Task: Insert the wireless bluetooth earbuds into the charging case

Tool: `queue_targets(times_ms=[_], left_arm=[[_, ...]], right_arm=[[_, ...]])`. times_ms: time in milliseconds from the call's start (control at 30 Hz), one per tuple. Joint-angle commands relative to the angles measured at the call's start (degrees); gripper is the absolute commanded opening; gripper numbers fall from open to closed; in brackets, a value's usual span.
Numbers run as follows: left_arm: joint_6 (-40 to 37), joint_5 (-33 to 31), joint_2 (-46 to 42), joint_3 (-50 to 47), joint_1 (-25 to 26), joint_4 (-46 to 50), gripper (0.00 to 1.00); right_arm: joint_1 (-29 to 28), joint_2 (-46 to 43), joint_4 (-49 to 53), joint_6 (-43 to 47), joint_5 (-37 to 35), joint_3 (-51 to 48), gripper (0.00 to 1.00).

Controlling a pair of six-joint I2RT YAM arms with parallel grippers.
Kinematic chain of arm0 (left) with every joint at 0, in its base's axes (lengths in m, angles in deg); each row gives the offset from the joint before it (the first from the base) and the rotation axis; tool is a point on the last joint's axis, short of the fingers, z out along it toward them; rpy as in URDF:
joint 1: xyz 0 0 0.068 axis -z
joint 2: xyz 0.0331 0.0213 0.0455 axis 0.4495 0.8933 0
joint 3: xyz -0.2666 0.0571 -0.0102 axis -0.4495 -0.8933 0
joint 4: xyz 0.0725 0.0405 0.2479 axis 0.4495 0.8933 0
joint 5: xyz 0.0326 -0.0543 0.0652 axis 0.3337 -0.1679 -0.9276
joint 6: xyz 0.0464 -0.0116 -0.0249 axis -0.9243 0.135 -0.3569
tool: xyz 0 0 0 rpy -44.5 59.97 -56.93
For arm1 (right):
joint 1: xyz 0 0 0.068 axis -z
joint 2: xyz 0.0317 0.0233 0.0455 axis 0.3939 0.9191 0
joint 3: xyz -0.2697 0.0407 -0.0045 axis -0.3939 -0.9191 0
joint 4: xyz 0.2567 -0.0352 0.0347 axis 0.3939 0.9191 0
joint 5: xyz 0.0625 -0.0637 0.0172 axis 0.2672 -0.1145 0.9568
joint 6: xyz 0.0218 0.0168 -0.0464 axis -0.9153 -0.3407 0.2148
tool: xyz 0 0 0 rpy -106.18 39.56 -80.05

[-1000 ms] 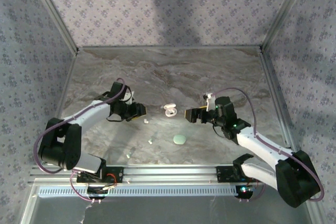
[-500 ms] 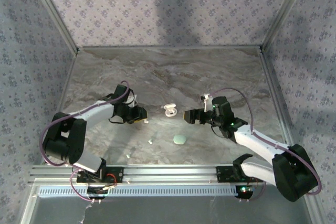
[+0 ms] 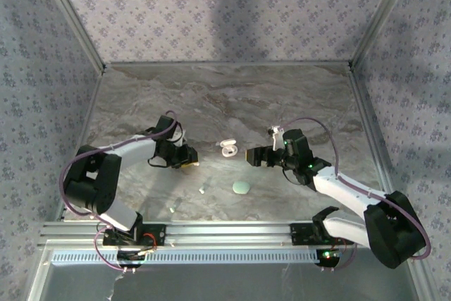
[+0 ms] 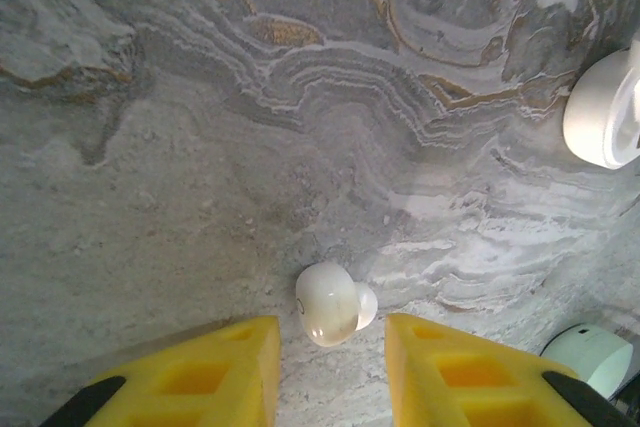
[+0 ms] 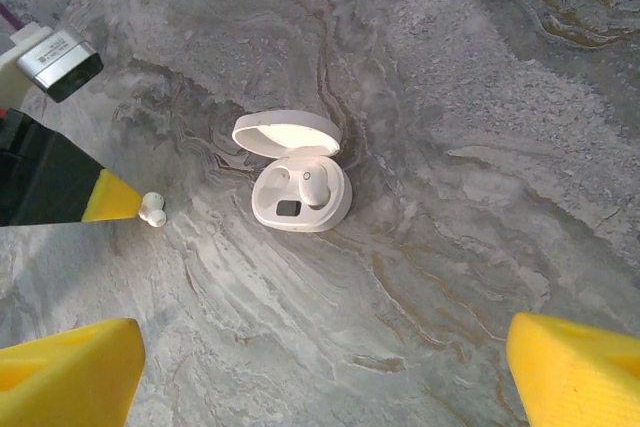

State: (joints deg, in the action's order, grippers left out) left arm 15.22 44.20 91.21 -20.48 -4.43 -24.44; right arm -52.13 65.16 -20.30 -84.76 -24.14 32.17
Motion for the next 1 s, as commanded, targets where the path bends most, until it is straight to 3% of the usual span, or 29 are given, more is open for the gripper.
queue_targets(times_ms=[0,967], left_arm=[[-0.88,0.82,1.13,-0.11,0.37,-1.08,0.33],[-1.41,2.84,5.23,1.57,0.92,-3.18,0.26]], right_arm=[[-0.42,0.47,0.29,1.05,-0.85,1.85,0.95],[-0.96,1.57,0.32,1.23,-0.91,2.34,0.93]])
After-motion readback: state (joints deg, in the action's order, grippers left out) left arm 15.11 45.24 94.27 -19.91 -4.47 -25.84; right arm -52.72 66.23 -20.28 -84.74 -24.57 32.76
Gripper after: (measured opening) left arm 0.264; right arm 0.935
